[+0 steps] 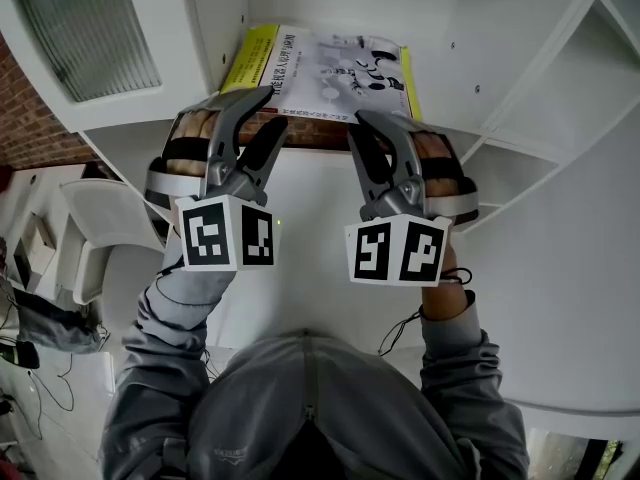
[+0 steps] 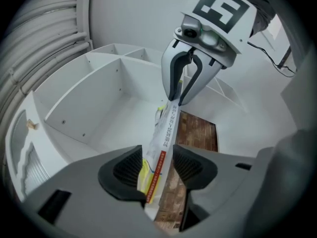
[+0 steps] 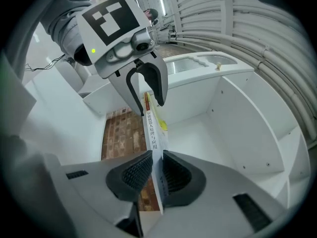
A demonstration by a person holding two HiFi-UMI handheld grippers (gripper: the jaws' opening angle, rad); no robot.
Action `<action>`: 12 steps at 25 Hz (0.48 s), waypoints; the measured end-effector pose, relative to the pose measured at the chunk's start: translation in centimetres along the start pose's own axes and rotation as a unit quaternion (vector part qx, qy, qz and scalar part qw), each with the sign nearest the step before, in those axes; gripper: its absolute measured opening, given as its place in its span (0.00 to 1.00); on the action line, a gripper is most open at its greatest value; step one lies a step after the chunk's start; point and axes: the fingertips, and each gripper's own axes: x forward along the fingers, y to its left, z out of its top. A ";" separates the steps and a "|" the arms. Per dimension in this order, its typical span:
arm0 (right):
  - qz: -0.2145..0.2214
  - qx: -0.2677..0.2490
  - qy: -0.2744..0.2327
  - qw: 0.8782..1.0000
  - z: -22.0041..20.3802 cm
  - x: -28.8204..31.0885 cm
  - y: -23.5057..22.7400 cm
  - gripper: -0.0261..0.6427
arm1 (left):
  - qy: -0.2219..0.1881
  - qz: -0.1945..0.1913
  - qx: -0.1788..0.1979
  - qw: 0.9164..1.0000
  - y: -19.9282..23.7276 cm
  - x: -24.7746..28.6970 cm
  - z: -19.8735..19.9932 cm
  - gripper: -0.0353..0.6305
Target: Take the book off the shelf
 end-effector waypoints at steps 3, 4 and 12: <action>0.003 -0.003 -0.006 1.000 0.0 0.0 0.0 0.16 | 0.019 -0.009 0.027 0.999 -0.4 1.0 -0.5 0.37; 0.004 -0.003 -0.008 1.000 0.1 -0.1 0.0 0.16 | 0.028 -0.011 0.038 0.999 -0.5 1.3 -0.8 0.37; 0.020 -0.005 -0.018 1.000 -0.1 -0.5 -0.3 0.16 | 0.052 -0.012 0.084 0.995 -0.7 4.0 -1.4 0.37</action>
